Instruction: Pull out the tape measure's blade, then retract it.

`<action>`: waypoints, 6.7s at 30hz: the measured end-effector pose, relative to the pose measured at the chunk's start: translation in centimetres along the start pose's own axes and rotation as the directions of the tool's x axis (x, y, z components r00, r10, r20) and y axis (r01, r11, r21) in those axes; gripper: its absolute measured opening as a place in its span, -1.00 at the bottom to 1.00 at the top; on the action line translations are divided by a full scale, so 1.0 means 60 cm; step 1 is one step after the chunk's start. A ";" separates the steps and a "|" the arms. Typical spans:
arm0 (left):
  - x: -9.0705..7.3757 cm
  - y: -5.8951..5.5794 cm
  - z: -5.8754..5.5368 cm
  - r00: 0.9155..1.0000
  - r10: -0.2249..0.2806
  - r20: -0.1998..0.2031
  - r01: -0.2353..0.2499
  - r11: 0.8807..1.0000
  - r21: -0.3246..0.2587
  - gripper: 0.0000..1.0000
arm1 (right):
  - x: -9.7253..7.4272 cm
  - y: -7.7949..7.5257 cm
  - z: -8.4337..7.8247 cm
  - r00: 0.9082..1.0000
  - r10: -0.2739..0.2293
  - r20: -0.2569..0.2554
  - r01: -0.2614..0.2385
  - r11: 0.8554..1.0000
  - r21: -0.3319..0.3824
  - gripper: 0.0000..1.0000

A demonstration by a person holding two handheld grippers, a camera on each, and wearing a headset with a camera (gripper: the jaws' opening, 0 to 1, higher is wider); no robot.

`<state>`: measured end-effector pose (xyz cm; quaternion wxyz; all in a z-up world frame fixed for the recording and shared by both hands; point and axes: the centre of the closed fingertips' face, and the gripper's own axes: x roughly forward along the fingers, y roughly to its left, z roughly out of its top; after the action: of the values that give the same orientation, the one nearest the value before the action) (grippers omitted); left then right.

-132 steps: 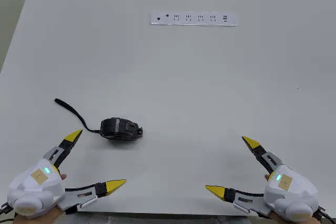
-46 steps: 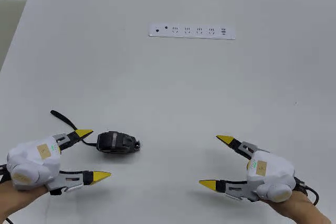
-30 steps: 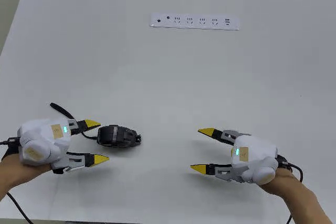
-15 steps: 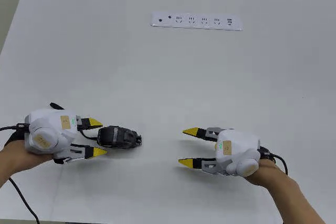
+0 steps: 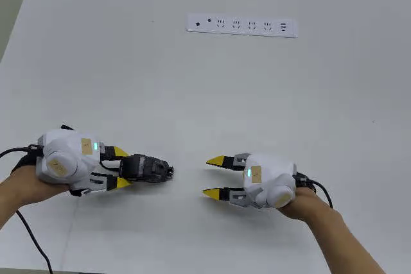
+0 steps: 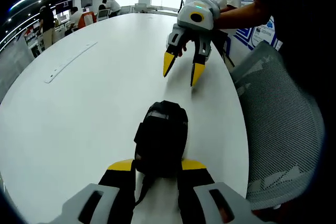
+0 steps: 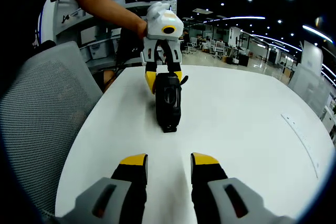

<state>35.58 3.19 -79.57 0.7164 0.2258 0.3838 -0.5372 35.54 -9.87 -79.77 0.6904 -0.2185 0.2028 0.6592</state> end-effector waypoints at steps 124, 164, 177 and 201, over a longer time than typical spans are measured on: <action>-0.001 0.000 -0.005 1.000 -0.025 -0.007 0.025 1.000 0.011 -0.49 | 0.063 -0.003 -0.005 0.993 0.095 -0.066 -0.097 0.995 -0.022 -0.82; -0.004 -0.003 0.001 1.000 -0.022 0.008 0.022 1.000 -0.001 -0.49 | 0.010 -0.006 -0.038 0.994 0.082 -0.071 -0.085 0.996 -0.032 -0.81; -0.004 -0.001 0.002 1.000 -0.024 0.007 0.024 1.000 -0.004 -0.49 | -0.006 -0.011 -0.048 0.994 0.074 -0.077 -0.078 0.996 -0.041 -0.81; -0.003 -0.001 0.001 1.000 -0.022 0.003 0.022 1.000 -0.002 -0.49 | -0.047 -0.014 -0.079 0.994 0.062 -0.094 -0.067 0.997 -0.045 -0.81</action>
<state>35.52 3.24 -79.35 0.7111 0.2200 0.3856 -0.5452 36.30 -14.92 -82.01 0.6531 -0.2585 0.2255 0.6751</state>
